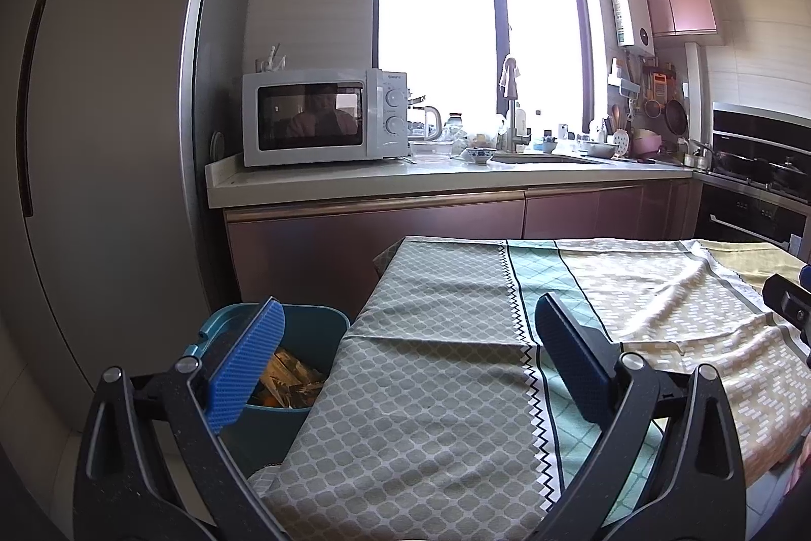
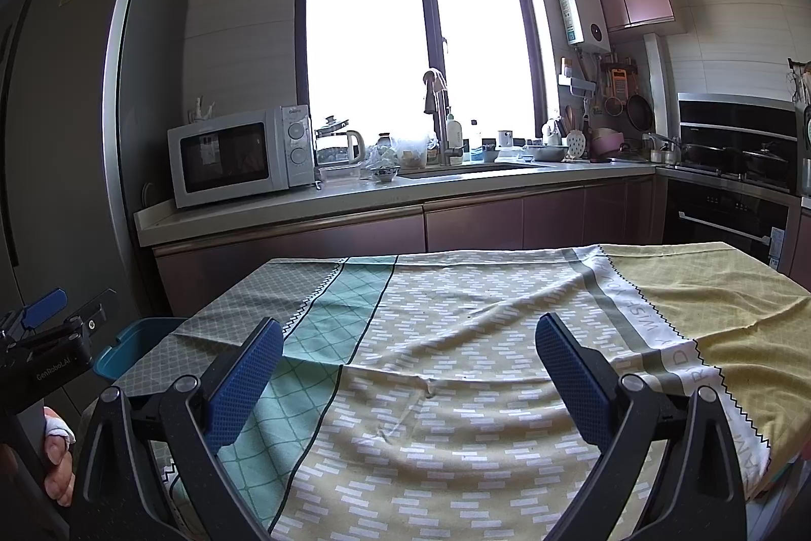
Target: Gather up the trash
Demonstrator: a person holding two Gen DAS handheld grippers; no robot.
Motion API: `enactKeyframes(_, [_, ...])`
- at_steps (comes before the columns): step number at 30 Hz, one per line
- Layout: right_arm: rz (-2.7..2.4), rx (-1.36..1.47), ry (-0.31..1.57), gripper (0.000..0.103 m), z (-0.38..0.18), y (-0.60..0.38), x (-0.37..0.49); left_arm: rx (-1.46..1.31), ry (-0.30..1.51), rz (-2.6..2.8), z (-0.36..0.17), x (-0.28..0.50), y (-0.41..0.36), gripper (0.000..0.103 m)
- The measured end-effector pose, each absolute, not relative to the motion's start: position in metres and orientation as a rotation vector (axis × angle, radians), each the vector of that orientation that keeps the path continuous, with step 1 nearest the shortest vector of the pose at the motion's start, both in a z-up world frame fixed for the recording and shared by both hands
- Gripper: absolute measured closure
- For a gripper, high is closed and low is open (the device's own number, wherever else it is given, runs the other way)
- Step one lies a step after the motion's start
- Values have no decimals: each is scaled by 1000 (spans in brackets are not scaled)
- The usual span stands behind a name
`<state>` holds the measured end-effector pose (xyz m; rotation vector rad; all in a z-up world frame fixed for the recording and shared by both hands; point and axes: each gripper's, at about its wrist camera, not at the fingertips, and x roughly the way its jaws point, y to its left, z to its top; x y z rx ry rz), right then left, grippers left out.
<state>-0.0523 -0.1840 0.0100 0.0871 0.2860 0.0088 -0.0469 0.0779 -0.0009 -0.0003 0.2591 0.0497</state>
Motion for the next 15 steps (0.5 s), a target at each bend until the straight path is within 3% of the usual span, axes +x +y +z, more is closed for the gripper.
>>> enactKeyframes(15, [4,88,286,6,9,-185,-50,3,259,49,-2,-44,76,6])
